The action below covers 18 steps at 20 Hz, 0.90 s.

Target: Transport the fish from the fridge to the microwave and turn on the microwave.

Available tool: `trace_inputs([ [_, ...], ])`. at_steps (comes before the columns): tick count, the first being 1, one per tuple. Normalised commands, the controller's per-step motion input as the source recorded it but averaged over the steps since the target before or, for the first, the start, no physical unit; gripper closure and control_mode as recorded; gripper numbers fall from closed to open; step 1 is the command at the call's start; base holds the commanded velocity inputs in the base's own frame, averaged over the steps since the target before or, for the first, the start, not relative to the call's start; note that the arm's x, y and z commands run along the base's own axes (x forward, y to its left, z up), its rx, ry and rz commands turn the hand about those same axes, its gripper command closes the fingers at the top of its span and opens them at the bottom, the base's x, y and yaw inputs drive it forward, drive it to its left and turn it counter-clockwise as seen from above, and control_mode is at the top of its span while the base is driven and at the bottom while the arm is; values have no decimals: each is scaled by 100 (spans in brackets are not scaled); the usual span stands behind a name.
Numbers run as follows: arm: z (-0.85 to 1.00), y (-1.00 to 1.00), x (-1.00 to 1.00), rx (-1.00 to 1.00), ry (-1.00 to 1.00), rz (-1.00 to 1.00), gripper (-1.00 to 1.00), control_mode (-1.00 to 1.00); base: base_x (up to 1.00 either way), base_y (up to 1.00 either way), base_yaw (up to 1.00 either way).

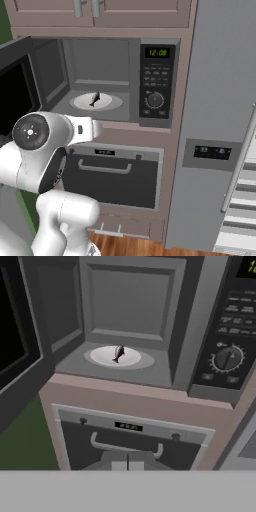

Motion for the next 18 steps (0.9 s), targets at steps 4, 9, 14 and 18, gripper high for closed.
trace_inputs([
  [4,12,8,-42,0,-6,1,100,-100,0,0,0],
  [9,6,20,-21,0,-2,0,100,-100,0,0,0],
  [14,0,29,-31,0,-6,0,100,-100,0,0,0],
  [18,0,37,-29,0,-5,0,100,-100,0,0,0],
])
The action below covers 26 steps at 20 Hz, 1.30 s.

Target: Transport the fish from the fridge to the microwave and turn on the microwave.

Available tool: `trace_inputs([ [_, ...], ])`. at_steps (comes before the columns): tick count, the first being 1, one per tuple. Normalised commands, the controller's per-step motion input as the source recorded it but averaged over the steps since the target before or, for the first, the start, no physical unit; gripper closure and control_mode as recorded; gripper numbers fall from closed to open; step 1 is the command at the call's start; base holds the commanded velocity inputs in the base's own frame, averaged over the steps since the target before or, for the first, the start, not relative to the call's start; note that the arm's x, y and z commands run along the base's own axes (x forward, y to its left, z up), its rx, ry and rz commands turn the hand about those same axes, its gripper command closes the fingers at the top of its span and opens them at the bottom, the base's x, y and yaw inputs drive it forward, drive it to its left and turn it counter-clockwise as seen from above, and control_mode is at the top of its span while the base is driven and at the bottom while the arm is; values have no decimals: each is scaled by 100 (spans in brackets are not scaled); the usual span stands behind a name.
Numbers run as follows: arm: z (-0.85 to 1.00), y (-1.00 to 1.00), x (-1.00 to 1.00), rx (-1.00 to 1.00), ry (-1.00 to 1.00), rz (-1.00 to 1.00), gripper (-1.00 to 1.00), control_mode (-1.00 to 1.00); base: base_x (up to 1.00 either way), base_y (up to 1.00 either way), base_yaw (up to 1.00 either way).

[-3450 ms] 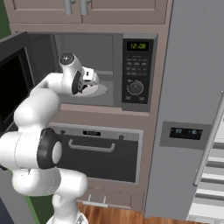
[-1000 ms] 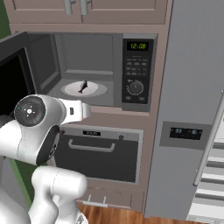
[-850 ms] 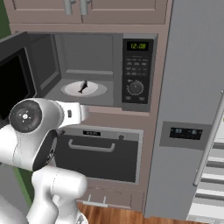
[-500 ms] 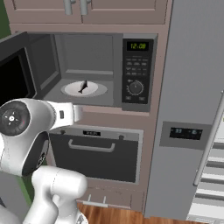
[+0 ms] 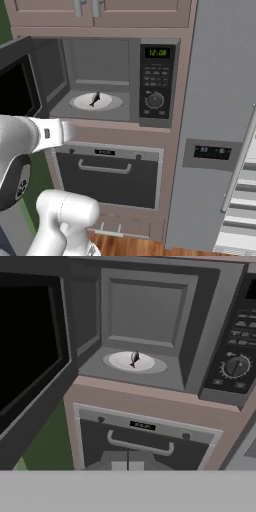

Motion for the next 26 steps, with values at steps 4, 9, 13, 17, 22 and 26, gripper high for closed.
trace_inputs([
  [4,0,32,-30,0,-2,0,100,-100,0,0,0],
  [9,0,30,-24,0,0,0,100,-100,0,0,0],
  [13,0,28,-22,0,0,0,100,-100,0,0,0],
  [17,0,23,-15,0,0,0,100,-100,0,0,0],
  [22,0,17,-11,0,0,0,100,-100,0,0,0],
  [26,0,20,-11,0,0,0,100,-100,0,0,0],
])
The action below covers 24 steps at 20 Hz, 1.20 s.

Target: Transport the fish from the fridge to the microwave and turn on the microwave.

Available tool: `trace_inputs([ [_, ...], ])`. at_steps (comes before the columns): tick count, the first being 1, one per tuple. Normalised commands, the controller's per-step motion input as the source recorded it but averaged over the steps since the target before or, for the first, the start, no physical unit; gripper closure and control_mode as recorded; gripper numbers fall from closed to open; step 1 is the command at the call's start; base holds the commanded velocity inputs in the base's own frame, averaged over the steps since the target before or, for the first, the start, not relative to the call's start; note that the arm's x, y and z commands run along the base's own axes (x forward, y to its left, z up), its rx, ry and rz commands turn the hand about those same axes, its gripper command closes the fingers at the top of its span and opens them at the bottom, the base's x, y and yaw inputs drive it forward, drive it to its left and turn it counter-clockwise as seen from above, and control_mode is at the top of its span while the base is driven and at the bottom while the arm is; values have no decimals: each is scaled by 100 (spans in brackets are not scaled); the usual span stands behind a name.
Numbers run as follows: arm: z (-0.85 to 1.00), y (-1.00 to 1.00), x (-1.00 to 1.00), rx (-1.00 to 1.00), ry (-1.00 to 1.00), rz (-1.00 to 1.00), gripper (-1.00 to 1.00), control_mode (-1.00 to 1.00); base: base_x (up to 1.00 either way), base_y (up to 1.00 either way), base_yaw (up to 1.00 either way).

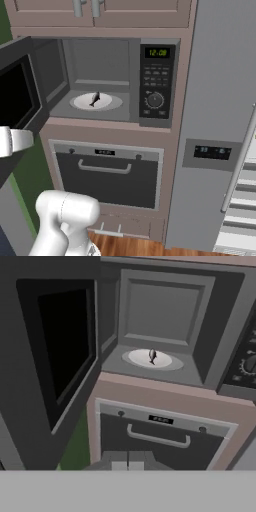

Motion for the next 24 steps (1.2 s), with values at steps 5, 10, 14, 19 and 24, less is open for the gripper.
trace_inputs([
  [5,0,20,-18,0,0,0,100,-100,0,0,0],
  [10,0,20,-18,0,0,0,100,-100,0,0,0],
  [14,0,24,-20,0,0,0,100,-100,0,0,0],
  [19,0,23,-26,0,-8,0,100,-100,0,0,0],
  [24,0,19,-31,-2,-22,0,100,-100,0,0,0],
])
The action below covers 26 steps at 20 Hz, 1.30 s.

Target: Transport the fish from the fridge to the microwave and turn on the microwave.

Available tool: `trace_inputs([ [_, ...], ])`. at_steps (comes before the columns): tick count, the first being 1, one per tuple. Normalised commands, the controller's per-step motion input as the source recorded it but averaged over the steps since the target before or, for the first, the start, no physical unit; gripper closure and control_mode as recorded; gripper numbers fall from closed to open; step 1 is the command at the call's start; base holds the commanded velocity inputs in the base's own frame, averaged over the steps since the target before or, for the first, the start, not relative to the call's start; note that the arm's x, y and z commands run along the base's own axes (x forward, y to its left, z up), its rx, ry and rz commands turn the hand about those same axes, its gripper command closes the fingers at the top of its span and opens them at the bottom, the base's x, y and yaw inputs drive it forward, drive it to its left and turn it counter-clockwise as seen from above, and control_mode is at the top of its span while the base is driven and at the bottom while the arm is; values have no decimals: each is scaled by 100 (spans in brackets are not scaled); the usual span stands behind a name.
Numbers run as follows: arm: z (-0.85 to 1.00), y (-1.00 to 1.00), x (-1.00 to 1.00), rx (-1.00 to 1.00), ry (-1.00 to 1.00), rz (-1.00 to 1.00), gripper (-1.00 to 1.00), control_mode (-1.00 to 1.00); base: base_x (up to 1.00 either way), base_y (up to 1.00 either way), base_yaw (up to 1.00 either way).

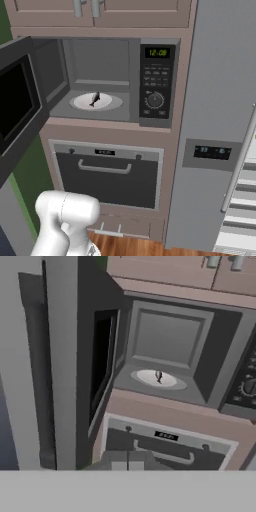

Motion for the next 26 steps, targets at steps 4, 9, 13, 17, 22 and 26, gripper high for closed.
trace_inputs([
  [4,0,17,-23,-2,-21,0,100,-100,0,0,0],
  [9,0,15,-15,-2,-19,0,100,-100,0,0,0],
  [13,-6,17,-2,-3,-16,0,100,-100,0,0,0],
  [17,-15,18,0,-4,-14,0,100,-100,0,0,0],
  [22,-18,19,0,-6,-16,0,100,-100,0,0,0],
  [26,-20,19,0,-5,-15,-1,100,-100,0,0,0],
])
